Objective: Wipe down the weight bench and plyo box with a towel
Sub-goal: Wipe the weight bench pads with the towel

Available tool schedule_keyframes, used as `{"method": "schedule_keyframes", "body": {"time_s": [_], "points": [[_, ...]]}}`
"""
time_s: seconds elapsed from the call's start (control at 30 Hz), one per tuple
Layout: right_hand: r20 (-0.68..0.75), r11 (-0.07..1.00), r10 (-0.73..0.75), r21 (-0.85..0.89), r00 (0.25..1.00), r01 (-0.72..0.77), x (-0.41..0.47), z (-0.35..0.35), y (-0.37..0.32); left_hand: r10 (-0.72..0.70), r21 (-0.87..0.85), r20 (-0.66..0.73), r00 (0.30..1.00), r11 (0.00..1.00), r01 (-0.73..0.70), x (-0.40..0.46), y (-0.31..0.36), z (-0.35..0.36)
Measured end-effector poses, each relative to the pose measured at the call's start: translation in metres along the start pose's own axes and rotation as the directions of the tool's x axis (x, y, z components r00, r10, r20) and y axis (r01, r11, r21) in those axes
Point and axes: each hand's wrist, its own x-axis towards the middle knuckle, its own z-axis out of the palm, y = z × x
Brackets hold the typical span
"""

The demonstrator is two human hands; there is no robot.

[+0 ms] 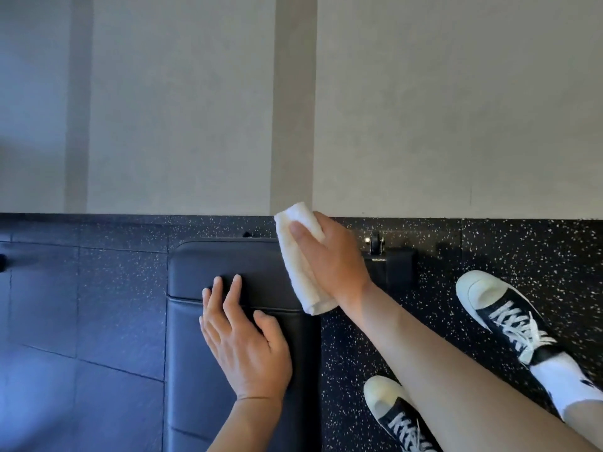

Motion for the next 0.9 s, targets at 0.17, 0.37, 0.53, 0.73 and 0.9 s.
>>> {"method": "schedule_keyframes", "body": {"time_s": [0.17, 0.37, 0.53, 0.73, 0.9], "points": [[0.025, 0.999, -0.034, 0.016, 0.999, 0.034, -0.051, -0.013, 0.018, 0.006, 0.030, -0.002, 1.000, 1.000, -0.006, 0.002, 0.000, 0.000], [0.101, 0.976, -0.146, -0.149, 0.984, 0.160, -0.009, -0.015, 0.000, 0.031, 0.048, 0.004, 1.000, 0.998, -0.031, 0.004, 0.002, -0.002], [0.459, 0.912, -0.020, -0.355, 0.888, 0.204, 0.054, -0.002, -0.038, -0.024, 0.063, 0.027, 0.999, 0.998, 0.022, 0.054, -0.013, -0.031], [0.608, 0.951, -0.012, -0.238, 0.794, 0.197, 0.063, -0.016, -0.036, -0.391, -0.012, -0.004, 0.921, 0.920, 0.391, 0.100, -0.037, -0.025], [0.690, 0.953, 0.029, -0.237, 0.724, 0.188, 0.078, 0.002, -0.044, -0.406, 0.001, -0.026, 0.913, 0.914, 0.406, 0.096, -0.038, -0.018]]}}
